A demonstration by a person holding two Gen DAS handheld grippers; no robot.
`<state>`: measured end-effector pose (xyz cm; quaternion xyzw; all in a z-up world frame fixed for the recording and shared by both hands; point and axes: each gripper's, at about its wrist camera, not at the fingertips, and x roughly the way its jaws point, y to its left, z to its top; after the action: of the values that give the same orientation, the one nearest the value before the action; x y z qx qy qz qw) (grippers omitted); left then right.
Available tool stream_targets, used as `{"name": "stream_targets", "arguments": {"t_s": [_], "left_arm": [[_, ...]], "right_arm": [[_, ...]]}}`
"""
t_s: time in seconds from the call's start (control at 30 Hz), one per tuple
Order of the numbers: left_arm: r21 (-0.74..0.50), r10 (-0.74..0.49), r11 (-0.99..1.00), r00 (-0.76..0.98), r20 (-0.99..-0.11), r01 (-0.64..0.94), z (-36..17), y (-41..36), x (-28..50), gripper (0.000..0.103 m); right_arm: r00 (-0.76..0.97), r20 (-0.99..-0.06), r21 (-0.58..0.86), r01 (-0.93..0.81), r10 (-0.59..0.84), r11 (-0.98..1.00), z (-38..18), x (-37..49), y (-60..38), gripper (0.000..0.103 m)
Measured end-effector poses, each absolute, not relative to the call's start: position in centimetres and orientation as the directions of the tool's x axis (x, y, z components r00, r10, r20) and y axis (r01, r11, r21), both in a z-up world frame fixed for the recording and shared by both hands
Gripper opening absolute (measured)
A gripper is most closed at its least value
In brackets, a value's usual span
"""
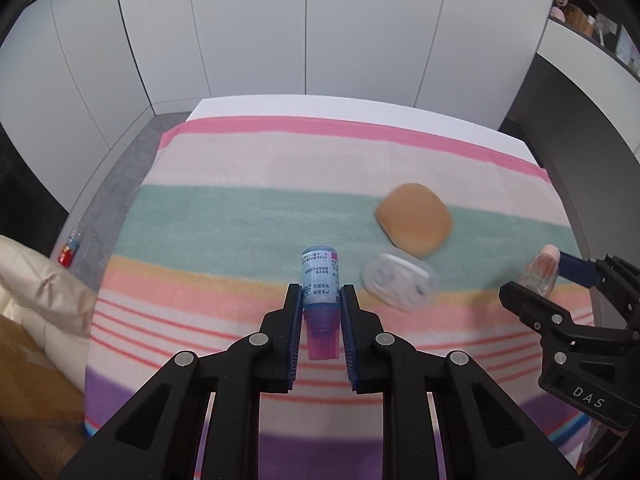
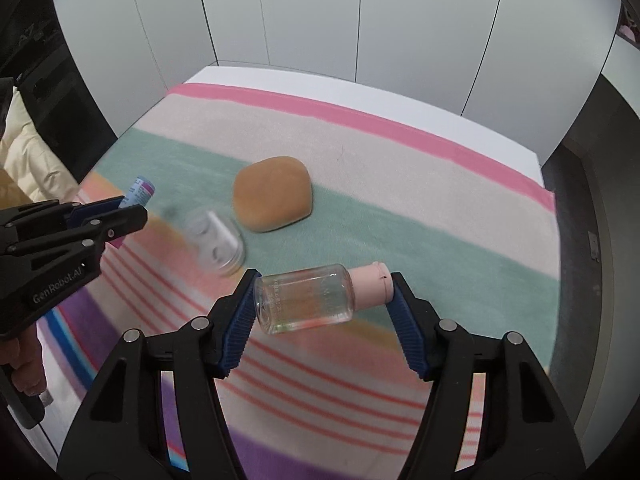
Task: Organize objects
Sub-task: 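Grasp the purple tube with the left tool while the right tool grasps the pink-capped glass bottle, then carry the purple tube with the left tool while the right tool carries the bottle toward the box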
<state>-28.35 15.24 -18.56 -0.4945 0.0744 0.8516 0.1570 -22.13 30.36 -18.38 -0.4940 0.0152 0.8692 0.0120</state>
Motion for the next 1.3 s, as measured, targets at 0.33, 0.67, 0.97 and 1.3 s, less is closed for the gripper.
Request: {"name": "stream_targets", "arguments": {"t_s": [0.33,0.67,0.97,1.3], "left_arm": [[-0.032,0.217,-0.93,-0.475,-0.853,-0.367,-12.7,16.0,-22.5,0.019],[-0.051,0.259,-0.922,-0.512,-0.819,-0.385,-6.6,16.6,-16.8,0.019],[-0.054,0.298,-0.91,-0.557,-0.775,-0.412,-3.1,15.4,-11.4,0.019],[-0.068,0.312,-0.91,-0.568,-0.761,-0.409,-3.6,14.5,-11.5,0.019]], "right_arm": [[-0.545,-0.838,0.048,-0.058,-0.009,-0.997,-13.2,-18.2,30.9,0.066],[-0.571,-0.821,0.031,-0.026,-0.011,-0.999,-7.1,-11.6,30.6,0.066],[-0.6,-0.8,0.013,-0.037,0.012,-0.999,-2.3,-6.4,30.8,0.066],[-0.612,-0.791,0.014,-0.025,0.005,-1.0,-2.4,-4.9,31.3,0.066]]}}
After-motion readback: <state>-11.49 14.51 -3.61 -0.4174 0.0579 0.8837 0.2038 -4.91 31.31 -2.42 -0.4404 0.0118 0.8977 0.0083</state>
